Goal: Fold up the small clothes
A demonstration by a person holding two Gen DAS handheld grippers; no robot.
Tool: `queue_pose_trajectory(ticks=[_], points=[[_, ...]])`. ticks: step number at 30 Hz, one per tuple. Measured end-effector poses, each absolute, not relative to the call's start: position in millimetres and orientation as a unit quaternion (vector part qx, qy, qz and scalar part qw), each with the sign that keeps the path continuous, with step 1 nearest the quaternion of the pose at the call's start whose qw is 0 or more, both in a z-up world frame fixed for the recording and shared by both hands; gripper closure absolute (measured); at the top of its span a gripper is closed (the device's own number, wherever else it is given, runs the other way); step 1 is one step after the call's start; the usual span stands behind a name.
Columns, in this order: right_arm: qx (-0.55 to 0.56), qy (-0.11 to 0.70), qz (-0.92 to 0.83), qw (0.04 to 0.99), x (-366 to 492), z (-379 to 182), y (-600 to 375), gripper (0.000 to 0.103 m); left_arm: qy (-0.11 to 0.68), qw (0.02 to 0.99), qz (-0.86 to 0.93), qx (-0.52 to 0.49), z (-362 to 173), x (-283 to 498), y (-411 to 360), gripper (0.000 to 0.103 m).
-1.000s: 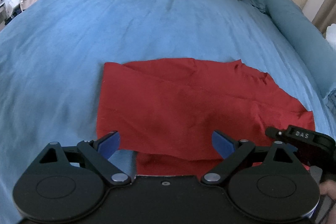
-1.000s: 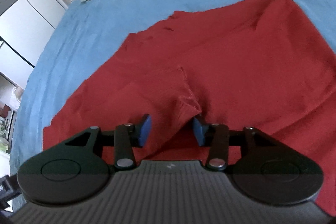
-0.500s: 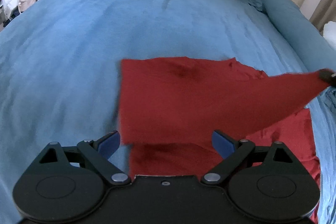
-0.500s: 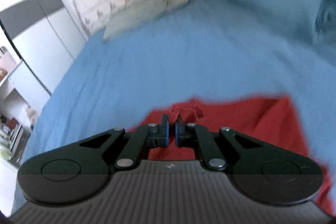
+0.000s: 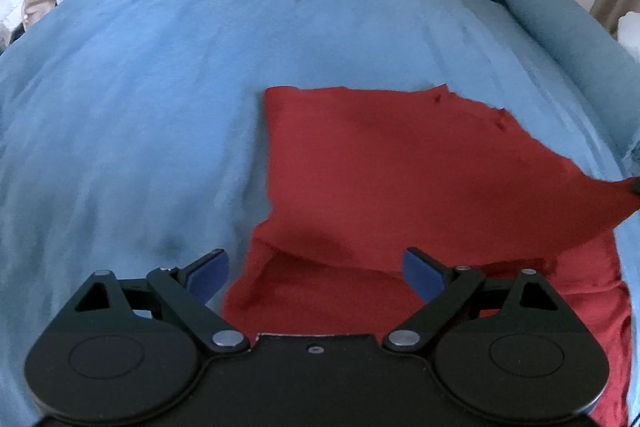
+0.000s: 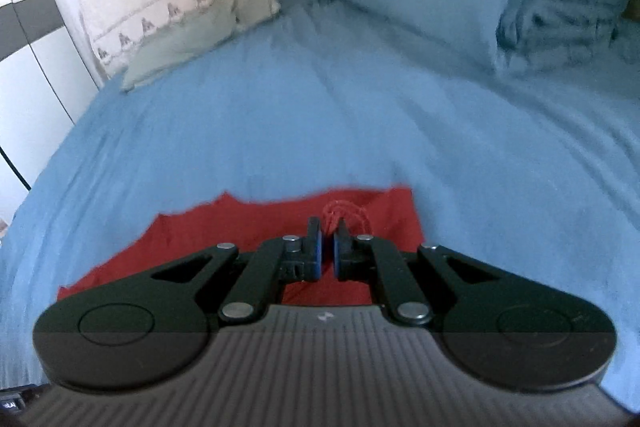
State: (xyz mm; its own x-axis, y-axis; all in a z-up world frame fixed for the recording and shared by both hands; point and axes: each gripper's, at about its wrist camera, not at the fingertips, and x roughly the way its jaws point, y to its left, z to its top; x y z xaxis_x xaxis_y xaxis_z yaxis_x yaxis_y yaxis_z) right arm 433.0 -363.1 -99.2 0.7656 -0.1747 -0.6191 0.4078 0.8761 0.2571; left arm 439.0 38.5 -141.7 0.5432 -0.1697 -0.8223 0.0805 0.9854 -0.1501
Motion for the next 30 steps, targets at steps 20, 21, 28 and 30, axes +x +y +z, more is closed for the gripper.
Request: queue_pose_trajectory(ticks=[20, 21, 28, 30], points=[[0.143, 0.326, -0.199, 0.913, 411.3, -117.4, -350.8, 0.018, 0.471, 0.881, -0.015, 0.033, -162.1, 458.6, 53.3, 0.034], [0.146, 0.327, -0.19, 0.914, 410.0, -116.8, -348.0, 0.018, 0.47, 0.882, -0.012, 0.04, -163.1, 460.3, 51.3, 0.034], [0.167, 0.349, -0.173, 0.906, 409.7, -127.9, -332.1, 0.018, 0.484, 0.87, 0.082, 0.038, -174.2, 448.8, 60.6, 0.03], [0.167, 0.351, -0.174, 0.905, 409.6, -130.6, -328.5, 0.018, 0.485, 0.87, 0.086, 0.03, -169.8, 444.9, 62.7, 0.031]])
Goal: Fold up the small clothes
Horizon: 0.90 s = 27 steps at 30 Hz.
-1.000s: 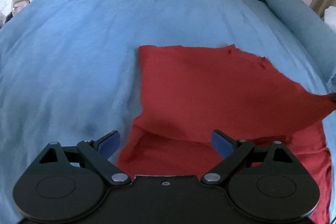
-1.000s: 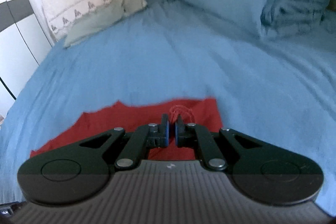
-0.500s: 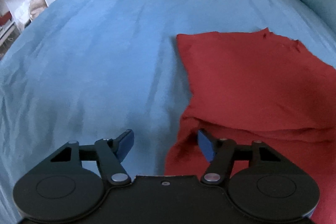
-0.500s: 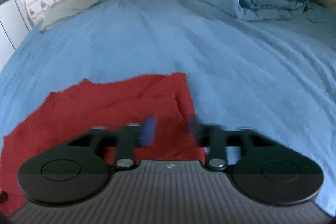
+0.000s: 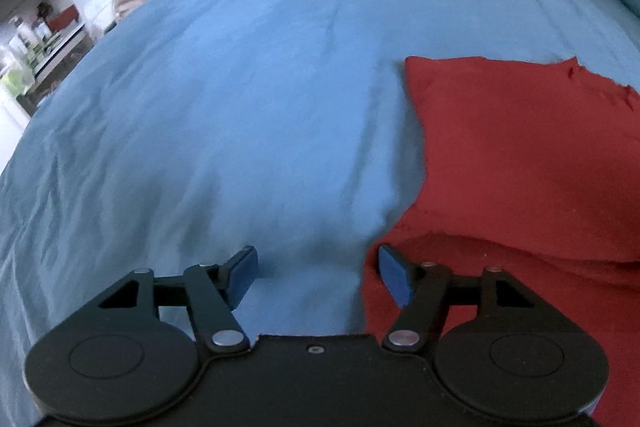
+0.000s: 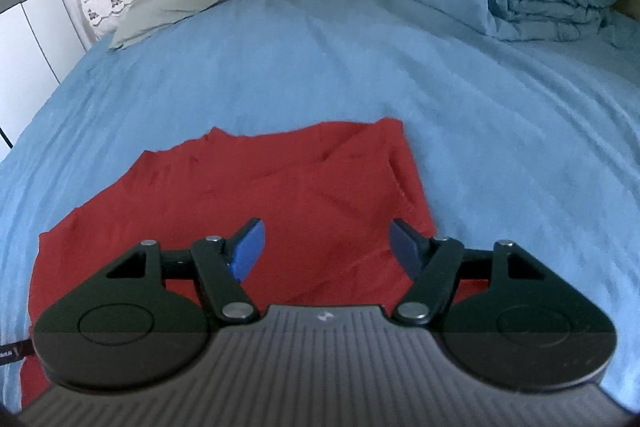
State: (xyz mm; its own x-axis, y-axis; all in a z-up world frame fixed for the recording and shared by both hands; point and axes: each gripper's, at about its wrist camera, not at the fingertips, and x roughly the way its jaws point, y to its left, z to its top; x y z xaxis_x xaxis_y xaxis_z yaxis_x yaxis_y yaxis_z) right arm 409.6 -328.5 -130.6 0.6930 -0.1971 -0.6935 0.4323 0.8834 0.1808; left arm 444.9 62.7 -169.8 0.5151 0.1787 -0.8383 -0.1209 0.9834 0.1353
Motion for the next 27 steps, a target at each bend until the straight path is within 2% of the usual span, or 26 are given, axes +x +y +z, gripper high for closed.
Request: queue_pose_trajectory(ticks=[2, 3, 5, 10, 14, 16, 23, 27], points=[[0.165, 0.353, -0.172, 0.905, 410.0, -132.1, -326.4, 0.018, 0.458, 0.886, 0.07, 0.031, -153.0, 439.0, 58.0, 0.033], [0.162, 0.353, -0.17, 0.906, 410.5, -132.2, -326.0, 0.018, 0.435, 0.898, 0.051, 0.034, -142.2, 436.3, 52.8, 0.031], [0.152, 0.354, -0.159, 0.909, 412.7, -132.6, -325.1, 0.018, 0.398, 0.916, -0.006, 0.039, -125.4, 437.6, 38.6, 0.016], [0.091, 0.365, -0.126, 0.918, 425.7, -140.7, -313.3, 0.007, 0.392, 0.913, -0.11, 0.035, -133.2, 474.0, 6.0, 0.016], [0.075, 0.388, -0.121, 0.911, 434.0, -163.3, -310.1, 0.007, 0.439, 0.892, -0.102, 0.016, -168.8, 492.5, 5.2, 0.023], [0.079, 0.395, -0.121, 0.907, 433.3, -174.6, -314.1, 0.005, 0.447, 0.89, -0.094, 0.011, -180.8, 493.3, 10.8, 0.023], [0.088, 0.38, -0.13, 0.911, 418.3, -177.3, -328.1, 0.005, 0.458, 0.886, -0.063, -0.007, -180.6, 492.7, 16.4, 0.022], [0.084, 0.366, -0.17, 0.911, 400.5, -160.6, -339.2, 0.004, 0.445, 0.894, -0.044, 0.004, -160.2, 475.7, 21.2, 0.022]])
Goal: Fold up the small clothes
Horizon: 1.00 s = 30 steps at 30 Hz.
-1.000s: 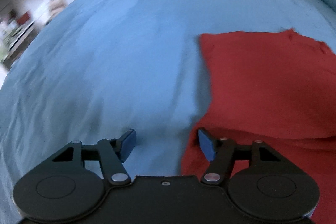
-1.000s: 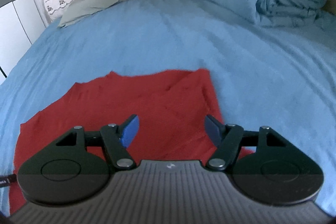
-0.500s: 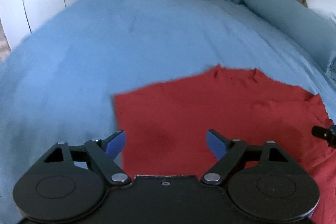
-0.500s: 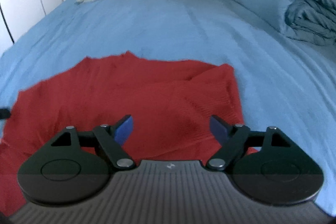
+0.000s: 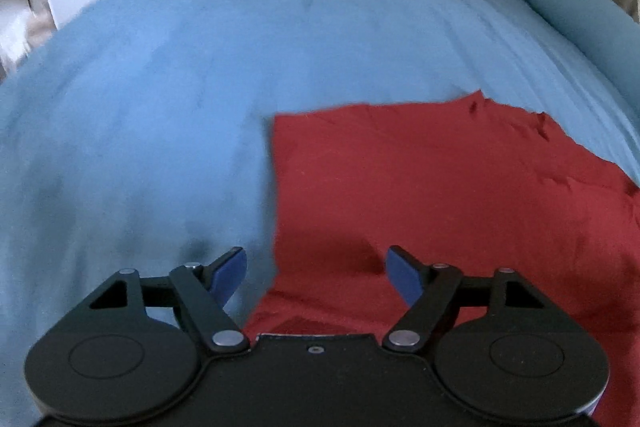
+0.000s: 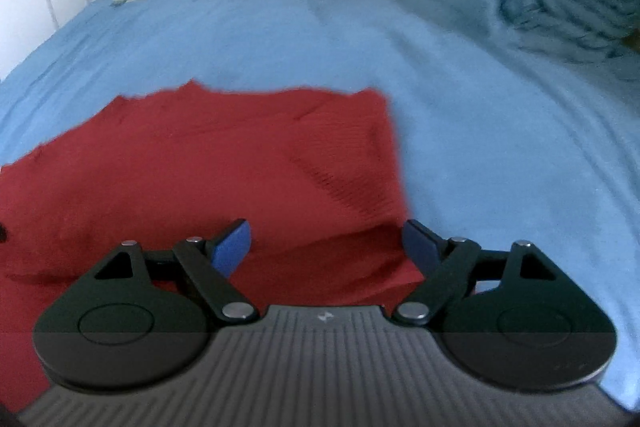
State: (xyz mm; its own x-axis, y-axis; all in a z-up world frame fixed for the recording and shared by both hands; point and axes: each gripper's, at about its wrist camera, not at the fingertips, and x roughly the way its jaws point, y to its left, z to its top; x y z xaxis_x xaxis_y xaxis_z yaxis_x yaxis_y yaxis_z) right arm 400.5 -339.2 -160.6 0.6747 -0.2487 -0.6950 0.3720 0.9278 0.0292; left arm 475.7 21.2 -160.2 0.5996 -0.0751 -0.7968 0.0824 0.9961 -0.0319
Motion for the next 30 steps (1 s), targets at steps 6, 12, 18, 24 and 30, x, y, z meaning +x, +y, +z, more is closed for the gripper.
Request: queue_pose_trajectory(ticks=[6, 12, 18, 24, 30], points=[[0.075, 0.313, -0.152, 0.934, 350.5, -99.3, -357.4, 0.004, 0.4, 0.915, -0.041, 0.025, -94.2, 411.4, 30.8, 0.007], [0.067, 0.296, -0.113, 0.946, 286.4, -26.6, -364.7, 0.004, 0.415, 0.909, -0.037, -0.001, -38.1, 321.3, 39.1, 0.004], [0.055, 0.338, -0.095, 0.935, 200.9, 16.6, -349.9, 0.004, 0.477, 0.877, -0.035, -0.048, -29.7, 247.6, 57.4, 0.004], [0.086, 0.404, -0.113, 0.904, 125.6, -11.1, -327.7, 0.006, 0.534, 0.841, -0.035, -0.08, -66.9, 193.4, 83.0, 0.007], [0.139, 0.465, -0.16, 0.859, 93.6, -77.1, -324.9, 0.012, 0.577, 0.813, -0.029, -0.073, -117.1, 176.7, 87.8, 0.03]])
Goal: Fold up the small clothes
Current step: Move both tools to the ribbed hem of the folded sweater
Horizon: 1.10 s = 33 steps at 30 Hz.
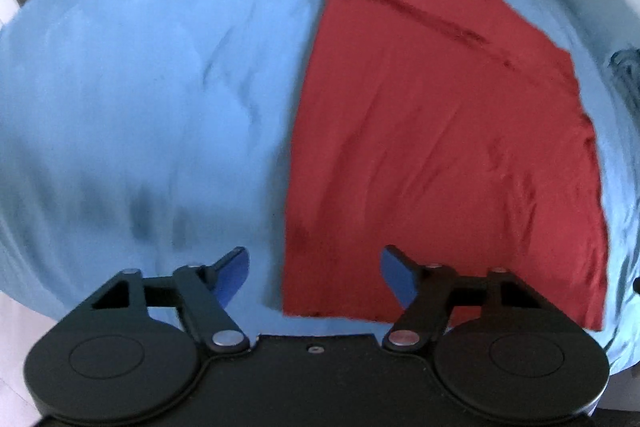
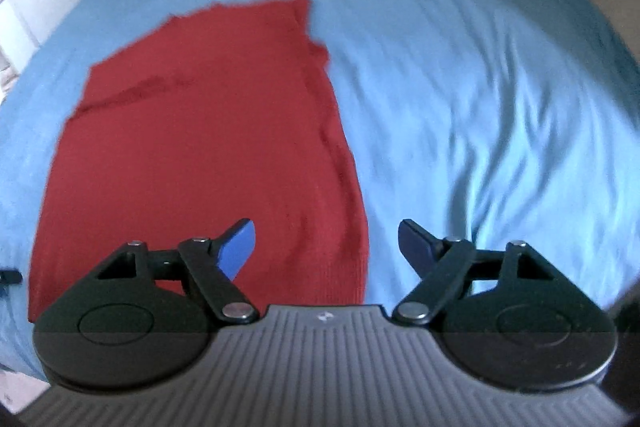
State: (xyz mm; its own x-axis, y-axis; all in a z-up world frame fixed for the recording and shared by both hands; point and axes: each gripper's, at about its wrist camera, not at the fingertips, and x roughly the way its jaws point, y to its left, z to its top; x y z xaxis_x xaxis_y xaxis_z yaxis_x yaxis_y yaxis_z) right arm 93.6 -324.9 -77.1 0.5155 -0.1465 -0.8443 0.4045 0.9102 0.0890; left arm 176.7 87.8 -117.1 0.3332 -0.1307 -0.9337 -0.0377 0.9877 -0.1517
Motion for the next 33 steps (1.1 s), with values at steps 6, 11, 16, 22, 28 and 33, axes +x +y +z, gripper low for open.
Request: queue_pose_trajectory(ticks=[6, 11, 16, 22, 28, 33], points=[[0.188, 0.497, -0.185, 0.827, 77.6, -121.1, -331.7, 0.025, 0.573, 0.816, -0.023, -0.07, -132.2, 175.5, 84.7, 0.038], [0.191, 0.511, -0.189, 0.816, 77.4, -135.2, -336.9, 0.034, 0.577, 0.814, -0.034, -0.057, -132.5, 165.4, 82.6, 0.042], [0.197, 0.522, -0.176, 0.811, 77.8, -141.9, -337.1, 0.047, 0.58, 0.813, -0.036, -0.038, -136.8, 164.3, 77.0, 0.047], [0.212, 0.528, -0.176, 0.803, 84.3, -151.4, -342.1, 0.047, 0.589, 0.807, -0.036, -0.036, -140.5, 167.6, 76.8, 0.049], [0.196, 0.538, -0.165, 0.803, 92.9, -154.8, -340.4, 0.056, 0.611, 0.79, -0.039, -0.046, -146.7, 182.1, 83.6, 0.05], [0.194, 0.55, -0.144, 0.8, 103.8, -153.9, -337.0, 0.078, 0.621, 0.781, -0.044, -0.041, -143.6, 186.1, 87.7, 0.085]])
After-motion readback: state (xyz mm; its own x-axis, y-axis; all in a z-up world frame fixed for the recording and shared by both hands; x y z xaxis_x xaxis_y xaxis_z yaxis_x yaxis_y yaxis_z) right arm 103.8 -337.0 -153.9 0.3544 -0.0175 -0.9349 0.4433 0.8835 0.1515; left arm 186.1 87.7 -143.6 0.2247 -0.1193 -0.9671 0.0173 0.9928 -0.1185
